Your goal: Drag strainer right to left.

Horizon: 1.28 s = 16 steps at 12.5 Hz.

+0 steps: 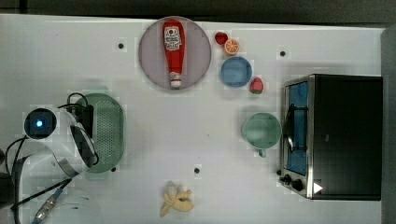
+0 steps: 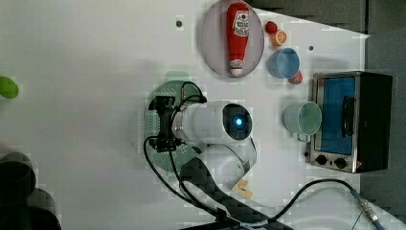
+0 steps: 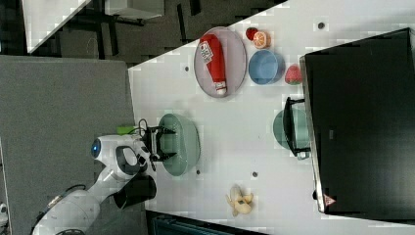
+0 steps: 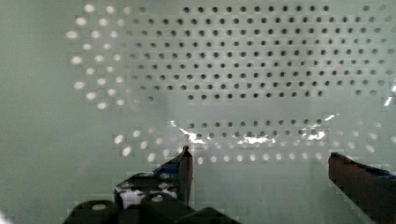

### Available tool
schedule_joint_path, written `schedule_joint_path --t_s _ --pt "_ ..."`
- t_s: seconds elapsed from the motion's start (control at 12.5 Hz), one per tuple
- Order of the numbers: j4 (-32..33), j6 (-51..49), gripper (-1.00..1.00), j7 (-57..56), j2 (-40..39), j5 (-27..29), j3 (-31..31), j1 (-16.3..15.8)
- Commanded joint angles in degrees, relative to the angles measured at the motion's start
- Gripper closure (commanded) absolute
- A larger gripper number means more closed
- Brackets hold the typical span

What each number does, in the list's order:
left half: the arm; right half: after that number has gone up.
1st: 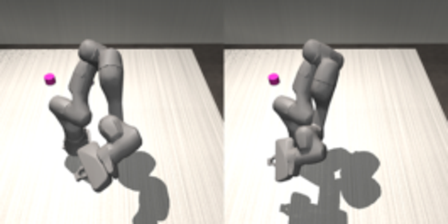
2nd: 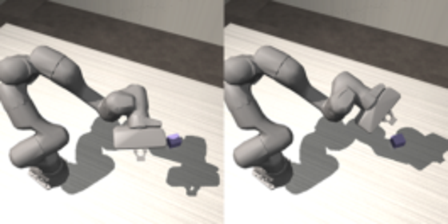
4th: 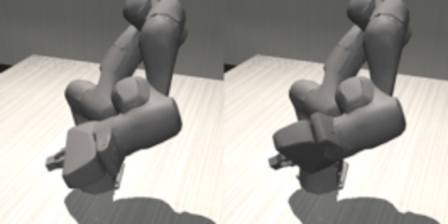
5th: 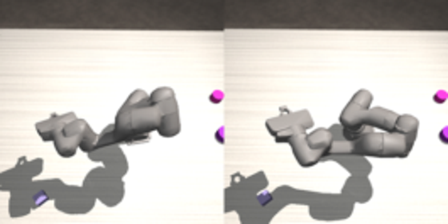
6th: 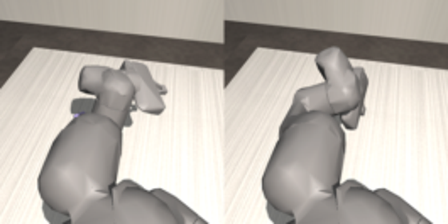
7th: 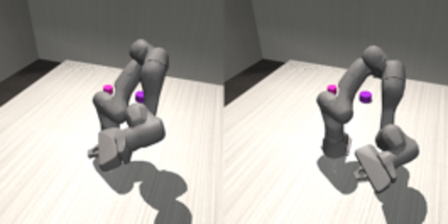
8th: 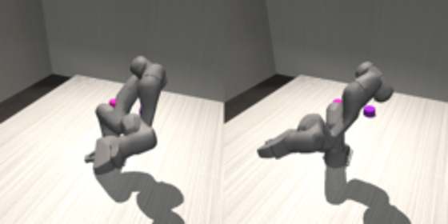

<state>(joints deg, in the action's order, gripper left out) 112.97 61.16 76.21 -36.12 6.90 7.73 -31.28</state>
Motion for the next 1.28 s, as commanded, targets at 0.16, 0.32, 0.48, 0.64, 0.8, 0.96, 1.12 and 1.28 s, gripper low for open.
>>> schedule_joint_path --t_s 0.16,0.32,0.48,0.64,0.8,0.96,1.12,1.28 --pt "-0.8 -0.7 -1.00 5.2 0.4 0.3 0.4 -2.6" --pt "-0.7 -3.5 -1.00 2.1 2.8 0.0 0.0 -2.6" --pt "-0.7 -11.8 -1.00 -1.1 7.7 0.0 -1.1 -2.3" --pt "-0.8 -20.8 -1.00 -5.7 14.7 0.0 -3.3 -2.0" --pt "-0.7 -29.8 -1.00 -14.8 22.5 -0.1 -6.4 -1.5" --pt "-0.8 -37.2 -1.00 -23.4 30.7 -0.1 -10.7 -0.8" --pt "-0.8 -43.2 -1.00 -31.1 38.6 -0.5 -15.7 0.2" --pt "-0.8 -49.1 -1.00 -40.4 45.7 -3.0 -21.0 1.2"
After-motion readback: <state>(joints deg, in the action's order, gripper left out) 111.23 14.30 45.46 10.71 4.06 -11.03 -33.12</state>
